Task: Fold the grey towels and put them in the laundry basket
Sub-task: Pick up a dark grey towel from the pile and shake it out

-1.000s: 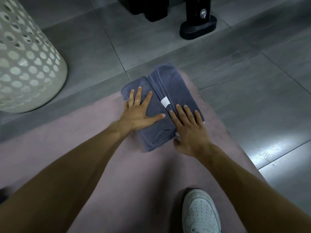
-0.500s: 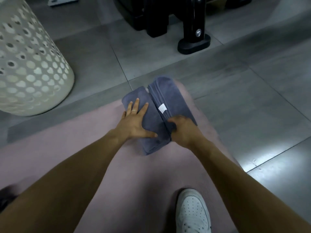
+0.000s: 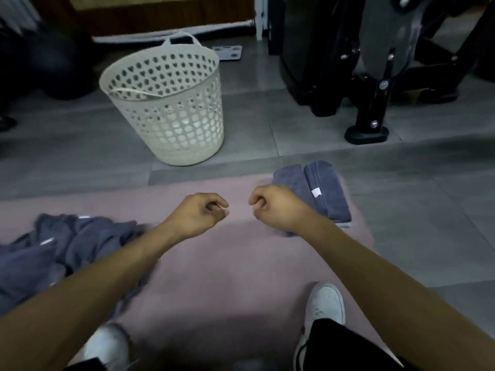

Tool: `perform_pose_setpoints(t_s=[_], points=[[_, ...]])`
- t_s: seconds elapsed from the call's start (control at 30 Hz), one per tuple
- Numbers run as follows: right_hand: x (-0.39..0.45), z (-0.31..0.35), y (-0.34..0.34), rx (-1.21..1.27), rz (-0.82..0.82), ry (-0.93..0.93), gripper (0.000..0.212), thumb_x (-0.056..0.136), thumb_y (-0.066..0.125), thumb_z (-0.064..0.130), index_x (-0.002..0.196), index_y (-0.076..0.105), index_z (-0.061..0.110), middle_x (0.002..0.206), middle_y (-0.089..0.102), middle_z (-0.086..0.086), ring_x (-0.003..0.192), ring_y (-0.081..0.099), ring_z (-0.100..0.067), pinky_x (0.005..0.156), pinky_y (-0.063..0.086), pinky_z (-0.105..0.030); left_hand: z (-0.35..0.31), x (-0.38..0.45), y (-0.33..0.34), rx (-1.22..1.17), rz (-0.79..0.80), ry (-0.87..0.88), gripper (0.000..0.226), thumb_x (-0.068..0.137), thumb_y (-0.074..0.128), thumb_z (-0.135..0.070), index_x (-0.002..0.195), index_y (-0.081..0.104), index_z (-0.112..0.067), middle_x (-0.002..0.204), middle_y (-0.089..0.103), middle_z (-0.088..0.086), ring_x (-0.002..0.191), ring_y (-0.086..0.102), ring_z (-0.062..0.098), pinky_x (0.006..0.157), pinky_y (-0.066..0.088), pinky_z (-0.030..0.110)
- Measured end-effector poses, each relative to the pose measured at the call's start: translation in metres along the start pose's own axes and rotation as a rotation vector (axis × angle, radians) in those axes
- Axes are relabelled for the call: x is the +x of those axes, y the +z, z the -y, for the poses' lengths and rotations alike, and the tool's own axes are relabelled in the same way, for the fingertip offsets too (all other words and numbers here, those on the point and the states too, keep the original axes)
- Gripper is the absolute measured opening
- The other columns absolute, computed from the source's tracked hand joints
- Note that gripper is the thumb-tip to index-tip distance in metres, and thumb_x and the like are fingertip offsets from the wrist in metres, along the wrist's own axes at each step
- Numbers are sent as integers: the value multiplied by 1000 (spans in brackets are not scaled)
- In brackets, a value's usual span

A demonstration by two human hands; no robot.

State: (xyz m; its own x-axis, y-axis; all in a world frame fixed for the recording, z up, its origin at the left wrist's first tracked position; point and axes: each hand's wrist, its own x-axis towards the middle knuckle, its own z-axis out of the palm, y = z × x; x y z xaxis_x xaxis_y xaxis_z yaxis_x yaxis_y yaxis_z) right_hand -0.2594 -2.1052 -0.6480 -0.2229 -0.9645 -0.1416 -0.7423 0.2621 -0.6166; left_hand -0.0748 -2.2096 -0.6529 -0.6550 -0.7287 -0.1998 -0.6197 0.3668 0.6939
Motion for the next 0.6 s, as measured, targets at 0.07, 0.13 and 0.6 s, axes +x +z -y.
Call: perform_pose_setpoints(t_s=[0.07,0.13,0.6], points=[[-4,40,4,-70,69,-80,24,84,53,17,103,66,24,103,65,-3,88,57,-16,82,50,-24,14,-32,-23,4,-47,-28,4,87,69,-27,90,70,-26,74,66,-12,64,57,1,66,46,17],[-7,75,11,-165,138,-161,24,86,53,16,105,66,22,106,64,0,91,55,-15,82,48,-23,33,-61,-40,12,-73,-71,4,87,68,-25,91,69,-26,73,64,-12,64,57,3,67,48,18],[16,195,166,-107,290,-122,21,84,50,10,95,66,17,104,65,-3,89,63,-21,82,55,-33,252,-147,-83,127,-117,-321,26,90,56,-24,87,75,-8,99,74,2,97,65,19,76,40,15]])
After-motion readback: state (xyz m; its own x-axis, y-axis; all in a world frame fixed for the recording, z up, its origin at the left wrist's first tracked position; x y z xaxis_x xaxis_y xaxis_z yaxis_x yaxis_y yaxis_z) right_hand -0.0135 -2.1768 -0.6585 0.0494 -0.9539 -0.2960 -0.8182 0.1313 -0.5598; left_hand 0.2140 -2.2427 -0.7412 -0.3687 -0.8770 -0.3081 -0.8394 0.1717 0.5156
